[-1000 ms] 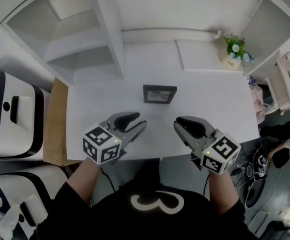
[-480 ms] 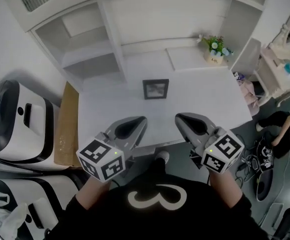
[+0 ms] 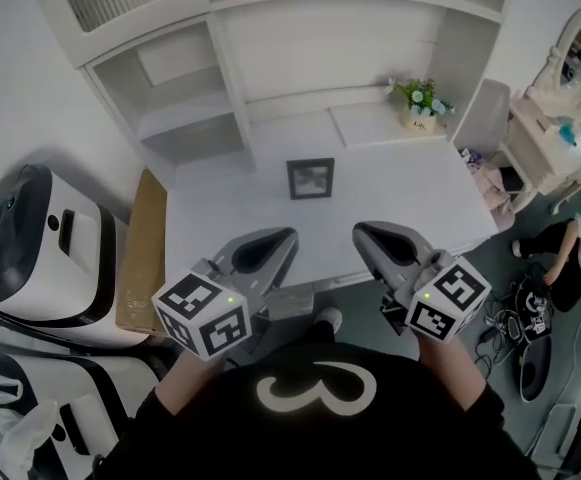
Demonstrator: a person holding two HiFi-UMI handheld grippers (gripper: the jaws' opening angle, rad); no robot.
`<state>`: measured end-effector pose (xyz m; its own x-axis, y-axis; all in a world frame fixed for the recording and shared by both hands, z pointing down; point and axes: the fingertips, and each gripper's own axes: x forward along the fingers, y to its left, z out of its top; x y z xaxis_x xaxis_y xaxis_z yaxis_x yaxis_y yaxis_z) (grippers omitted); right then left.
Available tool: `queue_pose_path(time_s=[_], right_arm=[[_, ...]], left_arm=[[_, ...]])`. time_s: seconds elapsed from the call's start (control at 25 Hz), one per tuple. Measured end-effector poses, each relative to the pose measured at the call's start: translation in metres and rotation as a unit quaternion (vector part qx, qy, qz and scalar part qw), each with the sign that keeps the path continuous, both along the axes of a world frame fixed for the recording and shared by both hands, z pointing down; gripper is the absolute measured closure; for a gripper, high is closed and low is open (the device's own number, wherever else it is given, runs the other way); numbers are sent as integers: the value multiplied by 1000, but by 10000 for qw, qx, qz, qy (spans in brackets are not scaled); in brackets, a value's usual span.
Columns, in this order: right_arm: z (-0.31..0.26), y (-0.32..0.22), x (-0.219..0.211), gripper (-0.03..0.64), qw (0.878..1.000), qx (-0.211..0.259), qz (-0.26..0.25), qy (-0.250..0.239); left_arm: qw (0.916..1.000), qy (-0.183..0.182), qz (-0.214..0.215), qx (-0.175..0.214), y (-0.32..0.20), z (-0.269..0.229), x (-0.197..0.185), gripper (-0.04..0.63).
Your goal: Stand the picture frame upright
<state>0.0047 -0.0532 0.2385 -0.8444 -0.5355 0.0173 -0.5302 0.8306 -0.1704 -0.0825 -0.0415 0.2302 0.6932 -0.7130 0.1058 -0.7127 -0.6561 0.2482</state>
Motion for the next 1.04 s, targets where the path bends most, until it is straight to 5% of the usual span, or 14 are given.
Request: queue_pose_path(time_s=[0.76,1.04], right_arm=[[-5,29,17,614,9999,58,129,37],[2,36,26,614,9980,208,426,429]], left_arm=[[9998,-175,-63,26,25,-5,11,585],[9995,-272,-142,-56,34,-4,13,584]])
